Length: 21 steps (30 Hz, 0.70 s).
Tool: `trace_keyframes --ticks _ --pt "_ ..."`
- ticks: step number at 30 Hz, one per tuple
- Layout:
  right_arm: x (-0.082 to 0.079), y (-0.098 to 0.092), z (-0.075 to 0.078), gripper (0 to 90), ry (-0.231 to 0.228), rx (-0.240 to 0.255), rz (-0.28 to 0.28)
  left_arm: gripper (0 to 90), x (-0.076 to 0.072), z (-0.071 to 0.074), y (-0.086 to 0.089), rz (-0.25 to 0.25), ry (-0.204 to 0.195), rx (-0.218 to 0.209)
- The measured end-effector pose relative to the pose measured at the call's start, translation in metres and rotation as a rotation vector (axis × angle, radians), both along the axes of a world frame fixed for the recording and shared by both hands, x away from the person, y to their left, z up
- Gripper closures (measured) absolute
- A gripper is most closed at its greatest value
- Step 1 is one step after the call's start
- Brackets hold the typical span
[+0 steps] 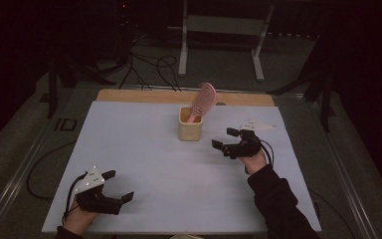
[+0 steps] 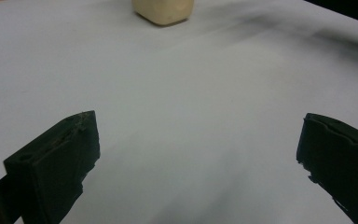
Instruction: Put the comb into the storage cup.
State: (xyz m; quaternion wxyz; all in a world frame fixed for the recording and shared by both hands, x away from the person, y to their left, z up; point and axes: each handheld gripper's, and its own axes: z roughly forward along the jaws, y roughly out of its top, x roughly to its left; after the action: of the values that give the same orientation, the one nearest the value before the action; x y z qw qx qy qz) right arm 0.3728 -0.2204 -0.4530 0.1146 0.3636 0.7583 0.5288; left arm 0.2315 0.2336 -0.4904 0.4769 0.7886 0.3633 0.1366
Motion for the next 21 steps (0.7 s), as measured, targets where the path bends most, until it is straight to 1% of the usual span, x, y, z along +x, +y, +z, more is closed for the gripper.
trace_keyframes --ticks 2,3,4,5,6,10,11,12,13,14,15,16,17,18,21 --pt "-0.005 -0.002 -0.002 11.5 0.000 -0.001 0.004 0.2 0.000 0.000 0.000 0.000 0.000 0.000" --pt "-0.005 -0.002 -0.002 11.5 0.000 -0.001 0.004 0.1 0.000 0.000 0.000 0.000 0.000 0.000" --pt "-0.009 -0.003 -0.005 11.7 -0.002 -0.006 0.011 0.2 0.000 0.000 0.000 -0.002 0.000 0.001" --pt "-0.009 -0.003 -0.005 11.7 -0.002 -0.006 0.011 0.2 0.000 0.000 0.000 -0.002 0.000 0.001" --pt "-0.014 -0.005 -0.008 11.7 0.001 -0.009 0.020 0.2 0.000 0.000 0.000 0.000 -0.001 0.000" --pt "-0.024 -0.009 -0.012 11.7 -0.006 -0.023 0.035 0.2 0.000 0.000 0.000 0.000 -0.003 0.001" --pt "-0.024 -0.009 -0.012 11.7 -0.006 -0.023 0.035 0.2 0.000 0.000 0.000 0.000 -0.003 0.001" --pt "-0.029 -0.011 -0.014 11.7 -0.010 -0.033 0.046 0.2 0.000 0.000 0.000 0.000 -0.002 0.000" --pt "-0.029 -0.011 -0.014 11.7 -0.010 -0.033 0.046 0.2 0.000 0.000 0.000 0.000 -0.002 0.000" --pt "-0.035 -0.013 -0.015 11.7 -0.016 -0.039 0.053 0.2 0.000 0.000 0.000 -0.002 -0.002 0.004" --pt "-0.035 -0.013 -0.015 11.7 -0.016 -0.039 0.053 0.2 0.000 0.000 0.000 -0.002 -0.002 0.004" --pt "-0.040 -0.015 -0.017 11.7 -0.020 -0.033 0.068 0.2 0.000 0.000 0.000 -0.001 -0.003 0.003" --pt "-0.040 -0.015 -0.017 11.7 -0.020 -0.033 0.068 0.2 0.000 0.000 0.000 -0.001 -0.003 0.003" --pt "-0.046 -0.016 -0.018 11.7 -0.029 -0.037 0.065 0.2 -0.001 0.001 0.000 -0.001 -0.003 0.003" --pt "-0.052 -0.019 -0.020 11.7 -0.035 -0.048 0.069 0.2 -0.001 0.001 0.000 -0.002 -0.004 0.004"
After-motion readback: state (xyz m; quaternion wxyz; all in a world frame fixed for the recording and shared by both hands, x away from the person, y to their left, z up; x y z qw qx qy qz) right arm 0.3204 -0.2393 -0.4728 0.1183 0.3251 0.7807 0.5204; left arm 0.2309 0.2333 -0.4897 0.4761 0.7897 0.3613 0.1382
